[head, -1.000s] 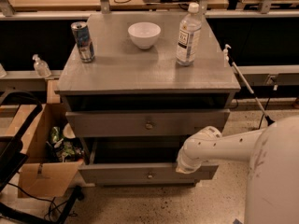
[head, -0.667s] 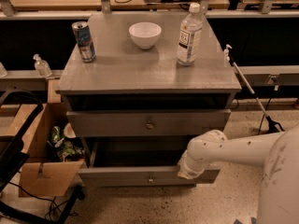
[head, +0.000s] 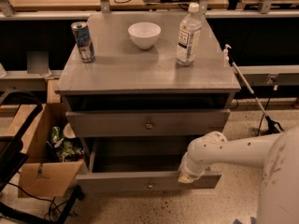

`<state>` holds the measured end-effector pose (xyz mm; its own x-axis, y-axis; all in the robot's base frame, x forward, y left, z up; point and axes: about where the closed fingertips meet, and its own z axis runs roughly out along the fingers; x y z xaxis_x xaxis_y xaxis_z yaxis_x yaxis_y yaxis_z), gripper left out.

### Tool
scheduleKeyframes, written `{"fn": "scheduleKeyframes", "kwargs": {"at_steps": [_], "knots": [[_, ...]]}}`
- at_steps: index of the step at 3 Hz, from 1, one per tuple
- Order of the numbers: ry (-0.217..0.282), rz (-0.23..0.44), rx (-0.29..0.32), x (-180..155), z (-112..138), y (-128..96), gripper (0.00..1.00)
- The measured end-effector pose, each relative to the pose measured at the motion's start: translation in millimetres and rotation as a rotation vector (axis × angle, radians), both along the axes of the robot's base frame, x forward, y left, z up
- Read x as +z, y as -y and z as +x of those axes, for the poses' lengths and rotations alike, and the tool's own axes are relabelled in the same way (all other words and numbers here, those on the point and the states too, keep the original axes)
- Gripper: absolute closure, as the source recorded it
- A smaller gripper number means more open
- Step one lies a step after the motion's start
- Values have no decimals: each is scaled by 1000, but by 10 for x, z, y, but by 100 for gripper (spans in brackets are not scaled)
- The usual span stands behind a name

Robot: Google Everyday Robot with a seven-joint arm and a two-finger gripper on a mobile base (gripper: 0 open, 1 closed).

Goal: Open middle drawer

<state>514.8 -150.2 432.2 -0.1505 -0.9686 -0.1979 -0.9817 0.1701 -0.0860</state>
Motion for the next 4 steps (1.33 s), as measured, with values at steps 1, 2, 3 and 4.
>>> {"fn": "scheduleKeyframes", "kwargs": {"at_steps": [1, 2, 3, 4], "knots": [[-74, 24, 47, 32, -325, 11, 100], [-74, 24, 47, 32, -323, 11, 100], [-113, 43, 71, 31, -480, 14, 100], [-215, 115, 101, 13, -863, -19, 100]]}}
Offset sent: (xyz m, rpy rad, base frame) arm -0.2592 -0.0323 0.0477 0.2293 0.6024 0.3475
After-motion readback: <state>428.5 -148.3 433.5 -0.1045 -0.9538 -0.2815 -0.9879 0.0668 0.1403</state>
